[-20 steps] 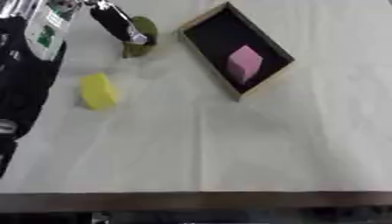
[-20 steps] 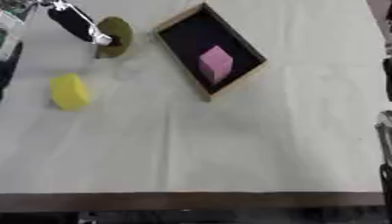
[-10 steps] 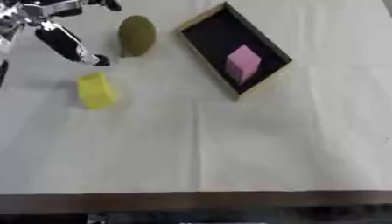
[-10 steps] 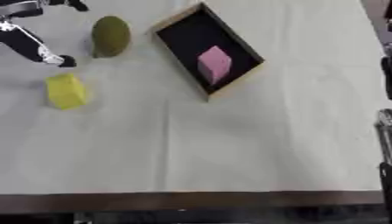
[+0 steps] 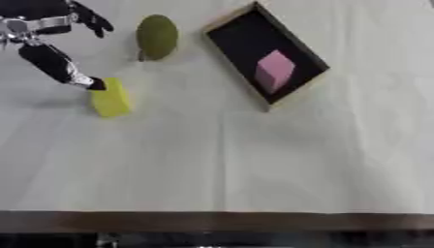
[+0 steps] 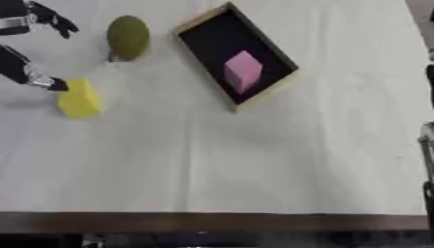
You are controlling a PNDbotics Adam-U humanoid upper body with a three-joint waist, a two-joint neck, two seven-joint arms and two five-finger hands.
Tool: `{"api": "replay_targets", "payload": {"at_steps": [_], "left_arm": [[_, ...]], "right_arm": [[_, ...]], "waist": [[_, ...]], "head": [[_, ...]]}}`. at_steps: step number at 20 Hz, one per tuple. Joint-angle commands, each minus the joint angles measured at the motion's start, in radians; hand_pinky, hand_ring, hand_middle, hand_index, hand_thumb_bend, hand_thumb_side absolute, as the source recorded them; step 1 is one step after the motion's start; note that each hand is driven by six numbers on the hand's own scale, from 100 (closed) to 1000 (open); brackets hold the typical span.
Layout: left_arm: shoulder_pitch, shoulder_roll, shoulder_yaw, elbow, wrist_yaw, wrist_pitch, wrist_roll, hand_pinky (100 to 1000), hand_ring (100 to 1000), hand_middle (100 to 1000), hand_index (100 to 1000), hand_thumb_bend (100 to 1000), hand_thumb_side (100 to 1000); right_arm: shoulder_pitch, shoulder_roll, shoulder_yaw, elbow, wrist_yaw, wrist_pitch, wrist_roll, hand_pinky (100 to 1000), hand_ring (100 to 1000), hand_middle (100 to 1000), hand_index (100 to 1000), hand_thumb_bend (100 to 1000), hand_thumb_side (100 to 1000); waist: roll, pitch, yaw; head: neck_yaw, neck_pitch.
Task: Pick up objects on the table and place them in the box.
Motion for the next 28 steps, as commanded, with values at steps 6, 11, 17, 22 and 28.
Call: {"api": "replay_targets", "payload": {"at_steps": [6, 11, 17, 22, 28], "left_arm": [[-0.004, 0.026, -0.003, 0.027, -0.048, 0.018, -0.049, 900, 859, 726, 876, 699, 496], [-0.004, 0.006, -0.009, 0.063, -0.100, 0.044, -0.045, 898, 858, 726, 851, 712, 501], [-0.005, -0.022, -0.024, 0.116, -0.137, 0.052, -0.048, 895, 847, 695, 821, 716, 515], [-0.007, -0.039, -0.029, 0.124, -0.134, 0.048, -0.053, 895, 841, 678, 814, 715, 551], [-0.007, -0.041, -0.029, 0.114, -0.131, 0.056, -0.063, 891, 820, 632, 781, 722, 546]], "right_arm": [[-0.003, -0.013, -0.003, -0.015, 0.004, 0.004, -0.001, 907, 862, 630, 900, 100, 615], [-0.004, -0.009, -0.002, -0.015, 0.003, 0.006, 0.000, 907, 861, 629, 900, 100, 614], [-0.006, -0.004, -0.001, -0.015, 0.003, 0.008, 0.002, 907, 860, 626, 900, 100, 614], [-0.006, 0.000, -0.001, -0.015, 0.004, 0.011, 0.003, 908, 860, 624, 900, 100, 614], [-0.007, 0.003, 0.000, -0.015, 0.003, 0.017, 0.002, 909, 860, 621, 901, 100, 616]], "waist": [[0.000, -0.017, -0.001], [-0.002, -0.015, -0.004], [-0.003, -0.011, -0.008], [-0.002, -0.008, -0.011], [0.001, -0.006, -0.011]], "head": [[0.008, 0.002], [0.011, 0.001], [0.014, -0.001], [0.016, 0.000], [0.017, 0.000]]}}
